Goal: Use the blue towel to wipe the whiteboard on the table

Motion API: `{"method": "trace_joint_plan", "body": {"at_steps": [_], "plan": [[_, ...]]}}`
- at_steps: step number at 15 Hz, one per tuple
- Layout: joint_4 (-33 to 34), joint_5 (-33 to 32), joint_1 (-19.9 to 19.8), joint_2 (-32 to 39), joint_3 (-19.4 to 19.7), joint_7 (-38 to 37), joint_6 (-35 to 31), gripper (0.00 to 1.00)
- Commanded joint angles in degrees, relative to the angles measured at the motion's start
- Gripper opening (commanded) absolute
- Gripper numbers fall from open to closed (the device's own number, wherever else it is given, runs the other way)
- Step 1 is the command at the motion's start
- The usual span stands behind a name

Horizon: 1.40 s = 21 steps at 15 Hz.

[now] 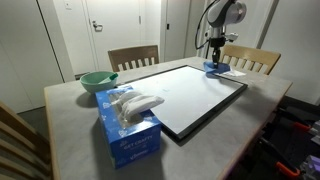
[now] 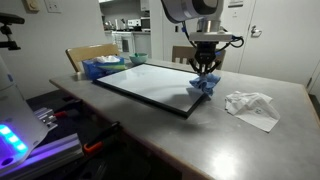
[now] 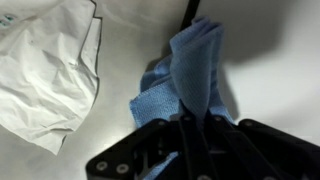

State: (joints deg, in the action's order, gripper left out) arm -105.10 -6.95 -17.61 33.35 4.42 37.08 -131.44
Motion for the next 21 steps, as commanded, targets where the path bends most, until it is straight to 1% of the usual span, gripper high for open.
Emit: {"method": "trace_joint_plan", "body": {"at_steps": [1,2,5,8,11,12,13,14,15,17,18,21], "plan": [[-5.6,1.03,1.93,-2.82,-1.35,-3.99,-1.78,0.02],[-6.61,1.29,2.73,-2.81,-1.9,-5.86,-2.9,0.02],[-9.5,1.04,6.26,-2.3,-2.96,-14.38,-9.24,0.02],[-11.77,0.48,9.04,-1.86,-3.43,-18.79,-14.12,0.02],[-13.24,1.02,9.71,-1.54,-4.69,-18.57,-15.98,0.02],[-13.6,0.42,9.89,-2.25,-4.43,-18.25,-14.71,0.02],[-14.52,-0.45,9.98,-3.26,-3.58,-18.57,-15.06,0.02],[-15.74,-0.77,9.11,-4.84,-2.99,-17.8,-15.03,0.02],[-11.56,0.2,9.84,-1.78,-3.89,-18.66,-13.54,0.09],[-12.82,-0.02,9.5,-2.78,-3.25,-18.51,-13.54,0.09],[-12.92,-0.05,9.43,-2.73,-3.38,-18.11,-13.39,0.02],[-11.32,0.1,10.56,-0.72,-5.22,-17.22,-13.27,0.02]]}}
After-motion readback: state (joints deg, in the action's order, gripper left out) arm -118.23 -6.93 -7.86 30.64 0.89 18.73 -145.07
